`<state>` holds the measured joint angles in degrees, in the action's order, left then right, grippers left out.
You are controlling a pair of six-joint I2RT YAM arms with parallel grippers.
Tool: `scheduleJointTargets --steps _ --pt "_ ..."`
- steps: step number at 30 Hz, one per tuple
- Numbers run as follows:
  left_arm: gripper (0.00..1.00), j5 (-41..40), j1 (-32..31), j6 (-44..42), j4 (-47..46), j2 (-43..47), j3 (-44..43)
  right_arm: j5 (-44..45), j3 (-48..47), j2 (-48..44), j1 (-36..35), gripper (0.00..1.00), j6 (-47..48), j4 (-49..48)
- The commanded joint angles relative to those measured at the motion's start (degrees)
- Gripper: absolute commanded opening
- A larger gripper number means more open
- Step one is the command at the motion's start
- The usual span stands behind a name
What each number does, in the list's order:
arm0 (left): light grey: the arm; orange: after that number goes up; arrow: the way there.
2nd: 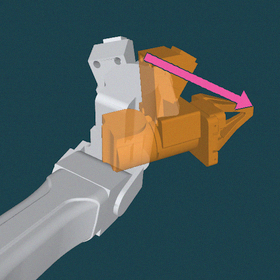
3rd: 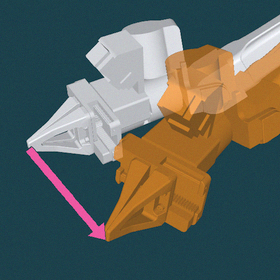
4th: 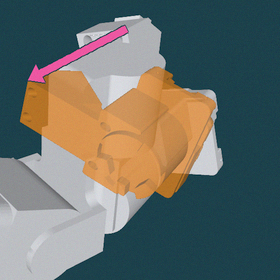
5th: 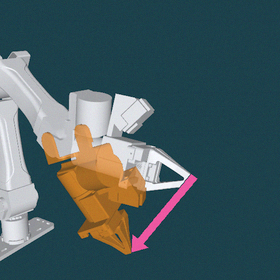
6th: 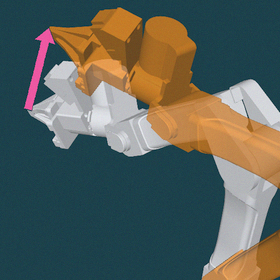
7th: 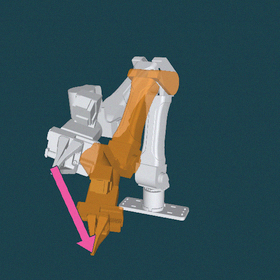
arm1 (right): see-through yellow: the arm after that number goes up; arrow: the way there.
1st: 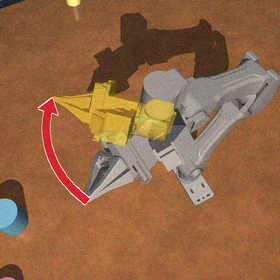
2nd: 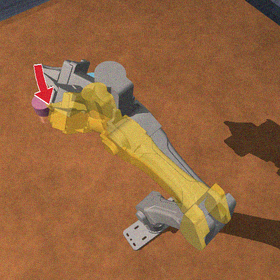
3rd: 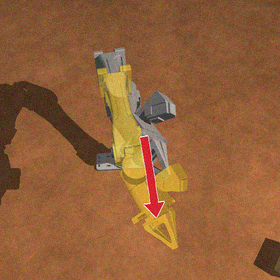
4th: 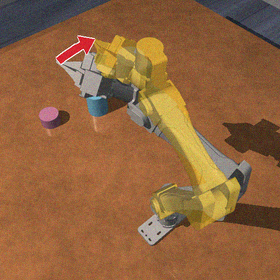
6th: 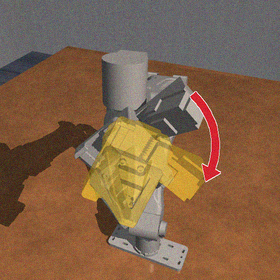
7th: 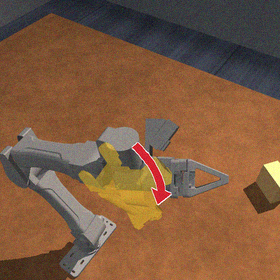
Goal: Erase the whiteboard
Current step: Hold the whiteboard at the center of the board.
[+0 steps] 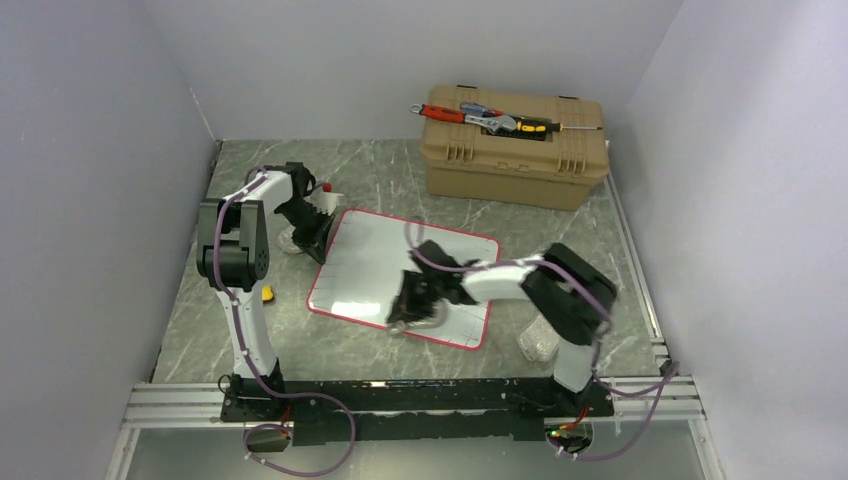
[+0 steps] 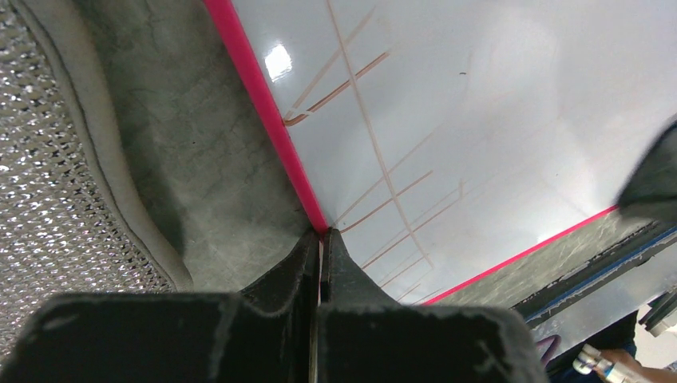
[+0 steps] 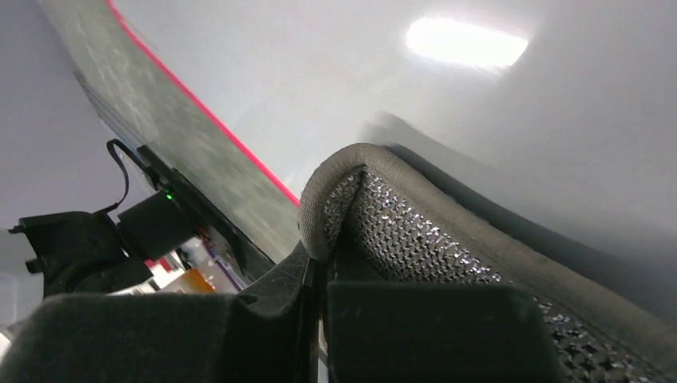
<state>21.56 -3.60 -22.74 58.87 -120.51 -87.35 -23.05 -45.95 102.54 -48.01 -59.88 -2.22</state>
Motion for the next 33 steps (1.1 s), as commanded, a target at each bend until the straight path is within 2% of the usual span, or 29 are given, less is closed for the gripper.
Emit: scheduleJointTargets --steps 1,3,6,9,13,16,19,21,25,28,30,33 --pt "0.03 -2.0 -0.7 -1.0 -1.9 -3.7 2.3 11.7 -14.7 19.0 -8.4 0.0 10.0 16.5" --pt "0.03 -2.2 -0.7 -1.0 -1.9 -3.5 2.3 11.2 -24.7 22.9 -9.5 0.0 11.8 19.4" --pt "0.03 -2.4 -0.7 -1.1 -1.8 -3.4 2.3 11.3 -27.8 23.9 -8.8 0.0 12.4 22.3" --pt "0.03 -2.4 -0.6 -1.3 -2.1 -3.2 2.7 13.7 -18.3 14.7 -4.2 0.0 12.3 21.8" --pt "0.03 -2.3 -0.5 -1.8 -2.6 -3.0 3.3 13.3 -1.3 -0.4 7.0 0.0 15.4 20.8" --pt "0.03 -2.3 -0.2 -2.1 -2.7 -2.9 3.6 12.6 5.3 -5.1 13.7 0.0 18.6 21.6" --pt "0.03 -2.0 0.0 -2.1 -2.7 -2.8 3.6 11.1 6.7 -2.0 13.0 0.0 17.7 19.5" --pt "0.03 -1.9 0.0 -2.0 -2.7 -2.7 3.6 9.6 4.3 2.8 8.9 0.0 15.3 15.9" --pt "0.03 -1.8 0.0 -2.0 -2.3 -2.7 3.4 4.8 -9.5 17.6 -1.3 0.0 11.6 10.7" --pt "0.03 -1.9 0.1 -2.0 -2.0 -2.4 3.2 2.3 -20.8 25.3 -5.0 0.0 11.1 12.0" --pt "0.03 -2.0 0.1 -2.2 -1.8 -2.1 3.2 2.0 -22.1 24.3 -4.8 0.0 10.6 12.1" --pt "0.03 -1.8 0.2 -2.4 -1.7 -1.8 3.3 4.8 -16.0 17.1 -0.8 0.0 11.3 15.4"
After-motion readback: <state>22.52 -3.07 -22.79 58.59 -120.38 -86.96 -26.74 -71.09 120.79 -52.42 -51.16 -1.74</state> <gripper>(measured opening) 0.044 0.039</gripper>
